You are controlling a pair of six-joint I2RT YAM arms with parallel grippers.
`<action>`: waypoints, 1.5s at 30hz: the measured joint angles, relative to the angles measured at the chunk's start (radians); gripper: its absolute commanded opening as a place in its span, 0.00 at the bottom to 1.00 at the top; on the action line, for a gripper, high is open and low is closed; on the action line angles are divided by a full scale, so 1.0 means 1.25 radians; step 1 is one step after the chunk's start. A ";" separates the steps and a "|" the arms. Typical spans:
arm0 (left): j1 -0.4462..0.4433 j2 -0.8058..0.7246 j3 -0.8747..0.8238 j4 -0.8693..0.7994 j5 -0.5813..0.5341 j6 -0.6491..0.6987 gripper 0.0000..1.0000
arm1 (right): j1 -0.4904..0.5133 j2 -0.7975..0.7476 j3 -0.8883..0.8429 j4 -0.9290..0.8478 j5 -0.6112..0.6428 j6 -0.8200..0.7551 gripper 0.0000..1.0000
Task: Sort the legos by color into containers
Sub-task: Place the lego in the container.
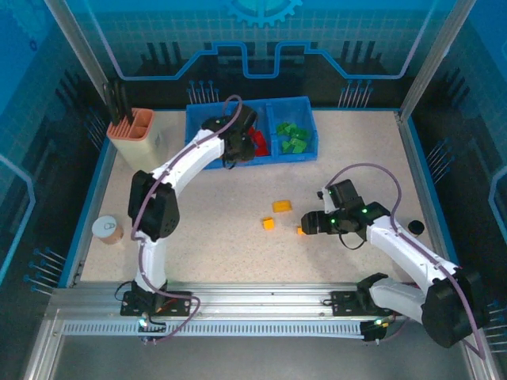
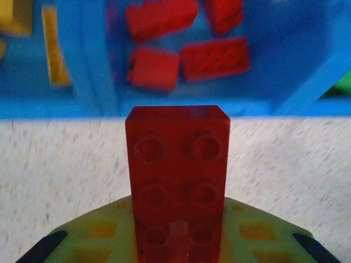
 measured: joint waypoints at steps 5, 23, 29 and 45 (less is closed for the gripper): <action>0.005 0.141 0.193 -0.023 -0.026 0.057 0.15 | 0.004 -0.004 -0.020 0.015 -0.008 0.045 0.80; 0.083 0.385 0.427 -0.048 0.000 0.107 0.36 | 0.052 0.062 -0.034 0.032 0.034 0.083 0.81; 0.081 0.383 0.427 -0.025 0.047 0.101 0.48 | 0.070 0.132 -0.023 0.055 0.046 0.086 0.80; 0.073 0.251 0.427 0.013 0.157 0.087 0.56 | 0.115 0.280 0.052 0.128 0.084 0.092 0.69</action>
